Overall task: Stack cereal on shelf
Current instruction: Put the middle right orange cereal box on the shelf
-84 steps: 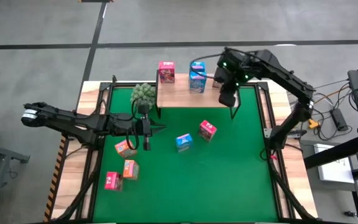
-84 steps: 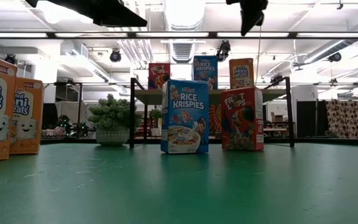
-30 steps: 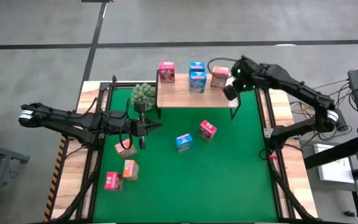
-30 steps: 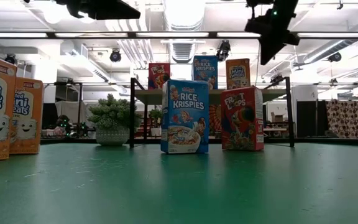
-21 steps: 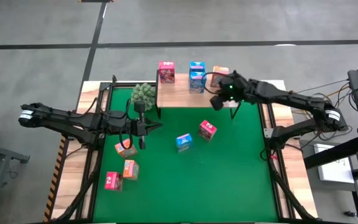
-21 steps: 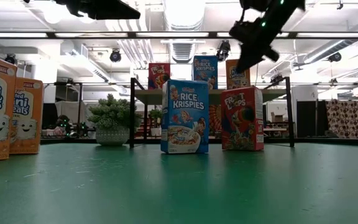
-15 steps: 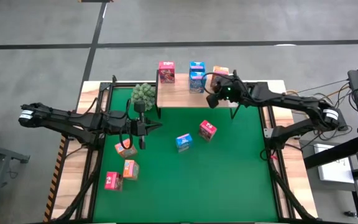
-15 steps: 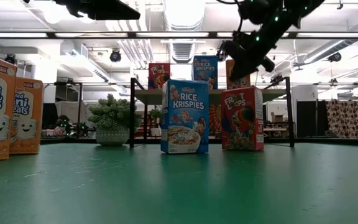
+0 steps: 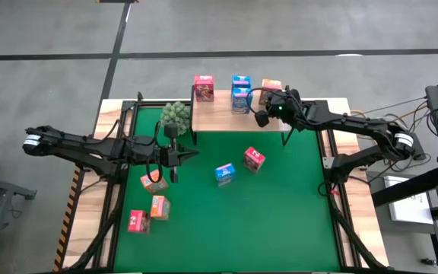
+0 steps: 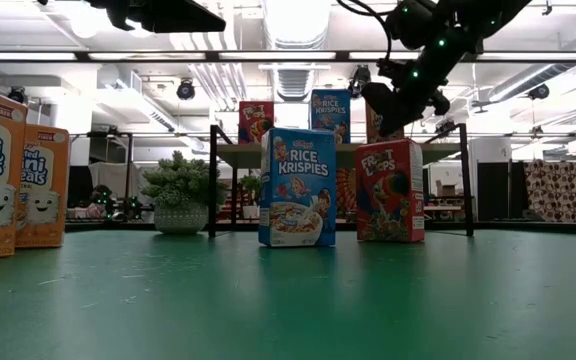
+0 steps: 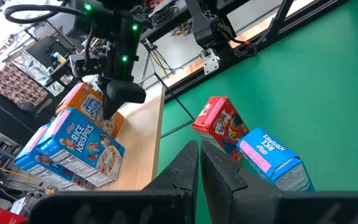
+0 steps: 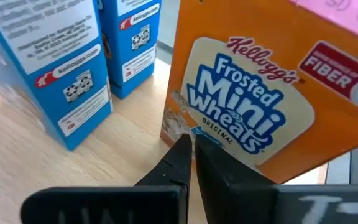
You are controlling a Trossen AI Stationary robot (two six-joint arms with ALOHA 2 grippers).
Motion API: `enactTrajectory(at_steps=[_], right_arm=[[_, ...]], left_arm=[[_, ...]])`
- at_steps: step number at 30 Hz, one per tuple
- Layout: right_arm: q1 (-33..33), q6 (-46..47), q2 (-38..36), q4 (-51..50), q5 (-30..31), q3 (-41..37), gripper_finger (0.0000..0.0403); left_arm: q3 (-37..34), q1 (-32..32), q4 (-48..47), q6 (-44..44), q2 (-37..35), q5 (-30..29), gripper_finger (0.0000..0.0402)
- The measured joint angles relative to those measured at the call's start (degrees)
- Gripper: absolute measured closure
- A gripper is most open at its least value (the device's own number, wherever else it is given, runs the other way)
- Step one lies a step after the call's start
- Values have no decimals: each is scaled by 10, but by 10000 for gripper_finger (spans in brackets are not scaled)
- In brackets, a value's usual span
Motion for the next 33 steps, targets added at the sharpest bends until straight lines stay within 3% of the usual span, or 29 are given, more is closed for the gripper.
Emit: enactTrajectory(at_steps=[11, 19, 24, 33], right_arm=[[-3, 24, 0, -78, 10, 0, 390], [-24, 18, 0, -61, 11, 0, 390], [-22, 41, 1, -58, -39, 0, 390], [-26, 20, 51, 10, -47, 0, 390]], left_arm=[[0, 0, 0, 0, 0, 0, 402], [0, 0, 0, 0, 0, 0, 402], [0, 0, 0, 1, 0, 0, 402], [0, 0, 1, 2, 0, 0, 402]])
